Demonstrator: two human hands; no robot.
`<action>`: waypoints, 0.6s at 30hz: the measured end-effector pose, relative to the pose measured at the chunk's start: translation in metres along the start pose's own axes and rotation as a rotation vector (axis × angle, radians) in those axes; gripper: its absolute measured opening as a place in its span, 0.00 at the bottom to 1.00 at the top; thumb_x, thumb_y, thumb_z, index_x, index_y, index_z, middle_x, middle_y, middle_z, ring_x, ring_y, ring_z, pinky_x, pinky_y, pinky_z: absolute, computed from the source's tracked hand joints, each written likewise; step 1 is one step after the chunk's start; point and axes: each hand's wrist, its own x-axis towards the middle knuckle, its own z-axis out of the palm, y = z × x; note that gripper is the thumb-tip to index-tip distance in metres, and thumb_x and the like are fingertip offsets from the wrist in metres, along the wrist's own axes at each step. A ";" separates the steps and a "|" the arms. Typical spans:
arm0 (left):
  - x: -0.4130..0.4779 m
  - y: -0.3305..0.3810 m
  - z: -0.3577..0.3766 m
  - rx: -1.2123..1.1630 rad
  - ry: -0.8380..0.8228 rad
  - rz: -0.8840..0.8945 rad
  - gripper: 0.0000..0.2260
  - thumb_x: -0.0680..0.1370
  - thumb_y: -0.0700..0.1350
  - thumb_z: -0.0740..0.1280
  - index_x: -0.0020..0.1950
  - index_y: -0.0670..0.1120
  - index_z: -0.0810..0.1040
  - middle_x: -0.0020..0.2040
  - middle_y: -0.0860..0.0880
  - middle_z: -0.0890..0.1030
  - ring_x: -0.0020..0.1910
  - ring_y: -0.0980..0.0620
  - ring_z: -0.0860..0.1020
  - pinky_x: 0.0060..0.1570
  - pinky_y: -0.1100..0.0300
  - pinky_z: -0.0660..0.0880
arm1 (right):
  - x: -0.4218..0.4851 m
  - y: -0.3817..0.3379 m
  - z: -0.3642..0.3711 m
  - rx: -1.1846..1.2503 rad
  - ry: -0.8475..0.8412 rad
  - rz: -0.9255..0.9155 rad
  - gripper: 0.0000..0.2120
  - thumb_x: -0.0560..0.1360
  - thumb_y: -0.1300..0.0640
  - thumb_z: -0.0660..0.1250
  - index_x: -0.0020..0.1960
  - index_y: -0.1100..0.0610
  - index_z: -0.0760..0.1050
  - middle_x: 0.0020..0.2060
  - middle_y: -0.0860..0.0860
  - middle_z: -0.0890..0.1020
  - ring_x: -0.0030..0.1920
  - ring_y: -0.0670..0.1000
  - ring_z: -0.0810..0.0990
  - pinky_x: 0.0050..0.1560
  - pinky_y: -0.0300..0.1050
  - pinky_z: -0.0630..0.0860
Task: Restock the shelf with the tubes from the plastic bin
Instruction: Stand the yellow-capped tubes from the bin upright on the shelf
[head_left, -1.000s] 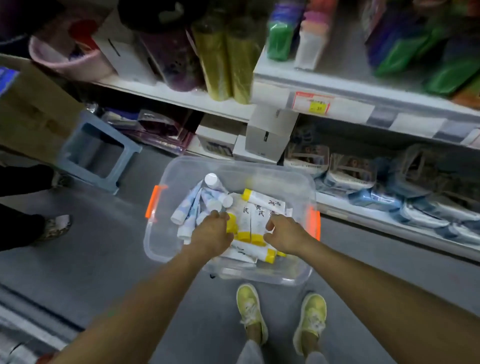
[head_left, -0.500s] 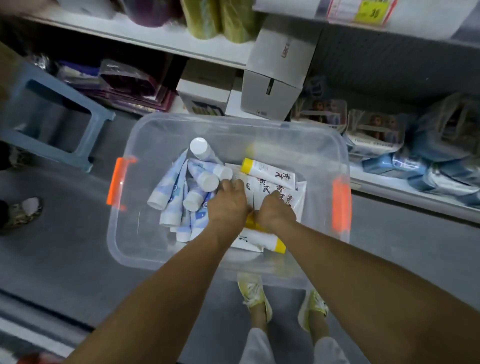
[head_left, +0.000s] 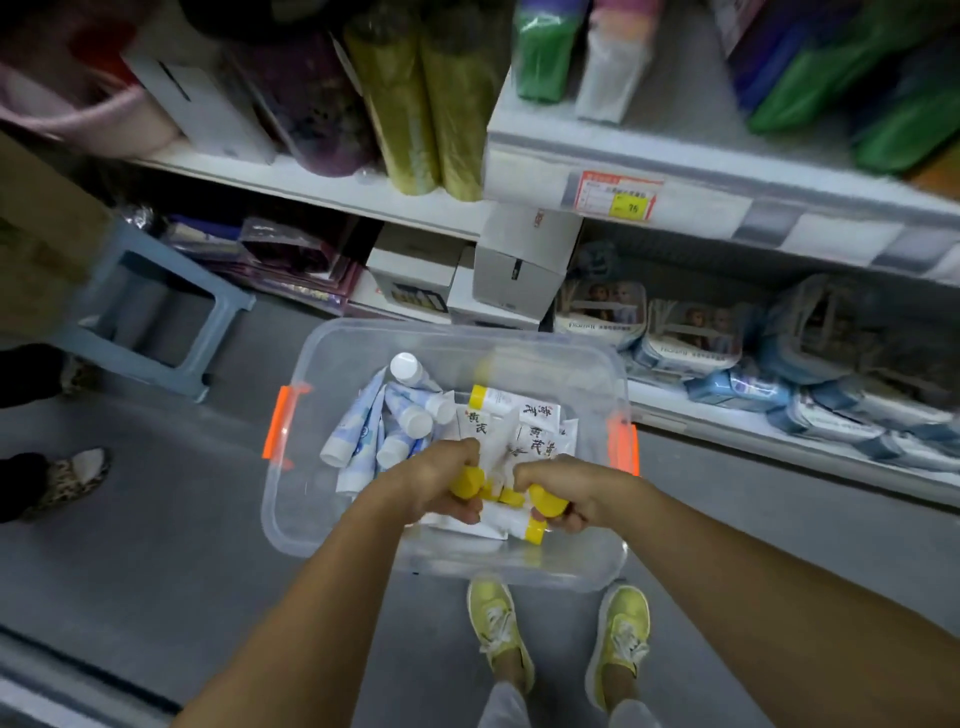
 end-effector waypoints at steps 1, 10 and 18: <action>-0.013 0.002 0.000 -0.082 -0.014 -0.008 0.11 0.77 0.42 0.55 0.46 0.37 0.73 0.35 0.40 0.76 0.29 0.46 0.73 0.31 0.56 0.76 | -0.011 -0.001 -0.004 0.017 0.003 -0.012 0.09 0.71 0.53 0.65 0.46 0.56 0.69 0.29 0.55 0.74 0.24 0.50 0.65 0.25 0.33 0.54; -0.111 0.041 0.005 -0.345 0.080 0.252 0.17 0.80 0.57 0.59 0.44 0.44 0.73 0.31 0.46 0.72 0.23 0.53 0.65 0.22 0.65 0.61 | -0.115 -0.045 -0.019 0.162 0.149 -0.285 0.15 0.78 0.45 0.62 0.60 0.52 0.70 0.30 0.57 0.75 0.25 0.50 0.64 0.23 0.33 0.56; -0.200 0.082 -0.012 -0.183 0.143 0.566 0.12 0.81 0.51 0.61 0.54 0.42 0.72 0.36 0.43 0.78 0.24 0.52 0.69 0.25 0.62 0.65 | -0.212 -0.084 -0.029 0.314 0.164 -0.526 0.12 0.77 0.50 0.61 0.55 0.57 0.73 0.30 0.56 0.74 0.24 0.49 0.64 0.22 0.33 0.54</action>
